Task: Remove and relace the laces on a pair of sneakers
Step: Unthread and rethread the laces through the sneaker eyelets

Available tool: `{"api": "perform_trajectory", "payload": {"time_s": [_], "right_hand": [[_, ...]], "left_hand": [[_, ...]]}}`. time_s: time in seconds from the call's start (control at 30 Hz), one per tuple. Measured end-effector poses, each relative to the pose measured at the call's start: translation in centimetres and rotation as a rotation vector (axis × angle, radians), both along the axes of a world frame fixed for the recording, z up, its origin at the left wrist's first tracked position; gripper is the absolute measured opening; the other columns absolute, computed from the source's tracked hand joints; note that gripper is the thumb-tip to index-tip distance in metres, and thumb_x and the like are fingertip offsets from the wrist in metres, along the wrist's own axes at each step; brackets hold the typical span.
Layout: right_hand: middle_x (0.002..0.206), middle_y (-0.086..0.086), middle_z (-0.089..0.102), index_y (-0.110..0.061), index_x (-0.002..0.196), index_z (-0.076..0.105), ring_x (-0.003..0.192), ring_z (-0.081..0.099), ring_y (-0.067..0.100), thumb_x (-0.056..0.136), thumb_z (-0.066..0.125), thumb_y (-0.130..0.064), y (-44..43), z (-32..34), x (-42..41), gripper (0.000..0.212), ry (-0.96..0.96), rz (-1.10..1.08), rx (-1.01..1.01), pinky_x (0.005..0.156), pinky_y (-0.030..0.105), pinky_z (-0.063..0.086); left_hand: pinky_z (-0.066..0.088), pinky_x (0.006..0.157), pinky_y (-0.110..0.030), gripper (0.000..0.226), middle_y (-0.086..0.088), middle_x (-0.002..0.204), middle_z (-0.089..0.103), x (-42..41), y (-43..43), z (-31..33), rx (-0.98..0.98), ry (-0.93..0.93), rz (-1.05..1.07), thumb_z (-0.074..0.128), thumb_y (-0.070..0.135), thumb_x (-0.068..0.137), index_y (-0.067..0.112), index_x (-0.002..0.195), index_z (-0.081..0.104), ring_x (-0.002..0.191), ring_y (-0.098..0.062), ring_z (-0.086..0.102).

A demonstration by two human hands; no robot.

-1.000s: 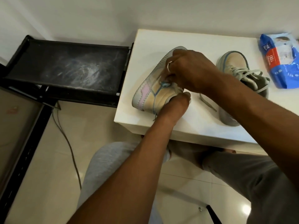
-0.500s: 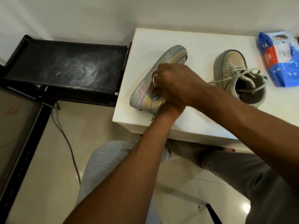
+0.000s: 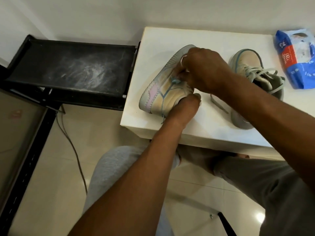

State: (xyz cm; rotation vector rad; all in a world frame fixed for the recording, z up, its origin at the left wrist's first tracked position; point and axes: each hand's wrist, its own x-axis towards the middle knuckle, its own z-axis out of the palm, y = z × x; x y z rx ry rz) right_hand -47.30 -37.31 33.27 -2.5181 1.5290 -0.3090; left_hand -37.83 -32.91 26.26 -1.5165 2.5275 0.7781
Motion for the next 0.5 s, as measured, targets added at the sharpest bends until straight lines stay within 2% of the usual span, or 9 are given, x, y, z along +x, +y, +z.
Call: {"api": "perform_trajectory", "payload": {"time_s": [0.03, 0.07, 0.1, 0.17, 0.23, 0.3, 0.37, 0.43, 0.5], "right_hand": [[0.103, 0.001, 0.071, -0.029, 0.105, 0.076, 0.103, 0.060, 0.024, 0.087, 0.067, -0.023, 0.2, -0.1, -0.3, 0.021, -0.009, -0.001, -0.006, 0.078, 0.040, 0.051], [0.103, 0.001, 0.071, -0.026, 0.104, 0.076, 0.102, 0.061, 0.024, 0.086, 0.066, -0.021, 0.6, -0.1, 0.2, 0.021, -0.019, 0.045, -0.009, 0.077, 0.041, 0.052], [0.102, 0.002, 0.071, -0.024, 0.102, 0.076, 0.100, 0.061, 0.023, 0.086, 0.066, -0.020, 1.3, -0.2, 1.0, 0.019, -0.027, 0.125, -0.001, 0.075, 0.041, 0.053], [0.099, 0.003, 0.071, -0.019, 0.100, 0.077, 0.096, 0.063, 0.023, 0.086, 0.065, -0.019, 2.8, -0.3, 2.7, 0.019, 0.004, 0.276, 0.033, 0.071, 0.041, 0.053], [0.098, 0.005, 0.071, -0.018, 0.100, 0.077, 0.094, 0.063, 0.024, 0.085, 0.064, -0.017, 2.2, -0.2, 2.5, 0.020, 0.033, 0.249, -0.002, 0.068, 0.039, 0.052], [0.101, 0.003, 0.072, -0.021, 0.102, 0.077, 0.100, 0.061, 0.025, 0.085, 0.065, -0.016, 0.8, -0.2, 1.3, 0.021, 0.020, 0.105, -0.060, 0.070, 0.040, 0.051], [0.104, 0.000, 0.071, -0.023, 0.103, 0.076, 0.104, 0.059, 0.024, 0.085, 0.065, -0.014, 0.2, -0.5, 0.5, 0.022, 0.018, 0.042, -0.071, 0.074, 0.040, 0.051], [0.101, 0.002, 0.071, -0.021, 0.101, 0.076, 0.100, 0.060, 0.023, 0.084, 0.066, -0.016, 1.0, -0.7, 1.6, 0.020, -0.001, 0.124, -0.052, 0.071, 0.038, 0.051], [0.096, 0.004, 0.071, -0.018, 0.099, 0.077, 0.093, 0.062, 0.023, 0.084, 0.065, -0.017, 2.2, -0.8, 2.7, 0.019, -0.004, 0.246, -0.022, 0.066, 0.031, 0.047]], "left_hand": [[0.024, 0.087, 0.006, 0.070, 0.016, 0.124, 0.063, 0.3, 1.4, 1.4, -0.215, -0.105, -0.013, -0.005, 0.030, 0.102, 0.034, 0.120, 0.063, 0.117, 0.002, 0.056], [0.023, 0.104, -0.005, 0.054, 0.008, 0.137, 0.055, -0.6, 1.2, 1.9, -0.189, -0.406, -0.259, 0.007, 0.019, 0.106, 0.026, 0.133, 0.053, 0.126, -0.004, 0.050], [0.020, 0.111, -0.018, 0.042, -0.008, 0.149, 0.042, 0.6, 0.6, 2.4, -0.345, -0.465, -0.375, 0.018, 0.013, 0.106, 0.010, 0.144, 0.037, 0.137, -0.018, 0.038], [0.023, 0.105, -0.023, 0.044, -0.019, 0.155, 0.027, 0.0, 2.5, 5.2, 0.077, -0.325, -0.135, 0.026, 0.010, 0.106, -0.006, 0.147, 0.021, 0.142, -0.028, 0.026], [0.022, 0.107, -0.024, 0.044, -0.019, 0.155, 0.026, 0.8, 1.6, 3.6, 0.037, -0.382, -0.401, 0.025, 0.011, 0.107, -0.003, 0.148, 0.018, 0.142, -0.029, 0.026], [0.016, 0.113, -0.031, 0.041, -0.019, 0.154, 0.028, 0.7, 1.3, 0.7, -0.124, -0.478, -0.634, 0.024, 0.007, 0.106, -0.003, 0.146, 0.021, 0.141, -0.028, 0.028], [0.018, 0.114, -0.031, 0.040, -0.018, 0.152, 0.032, 0.2, 0.0, 0.3, -0.597, -0.706, -0.911, 0.025, 0.007, 0.105, -0.003, 0.144, 0.025, 0.140, -0.027, 0.031], [0.017, 0.116, -0.032, 0.041, -0.022, 0.153, 0.029, 0.3, 0.8, 1.2, -0.425, -0.477, -0.544, 0.026, 0.005, 0.105, -0.005, 0.144, 0.023, 0.141, -0.030, 0.029], [0.014, 0.119, -0.031, 0.041, -0.027, 0.154, 0.025, -0.1, 2.3, 4.0, 0.210, -0.203, 0.028, 0.026, 0.000, 0.104, -0.011, 0.143, 0.020, 0.143, -0.033, 0.026]]}}
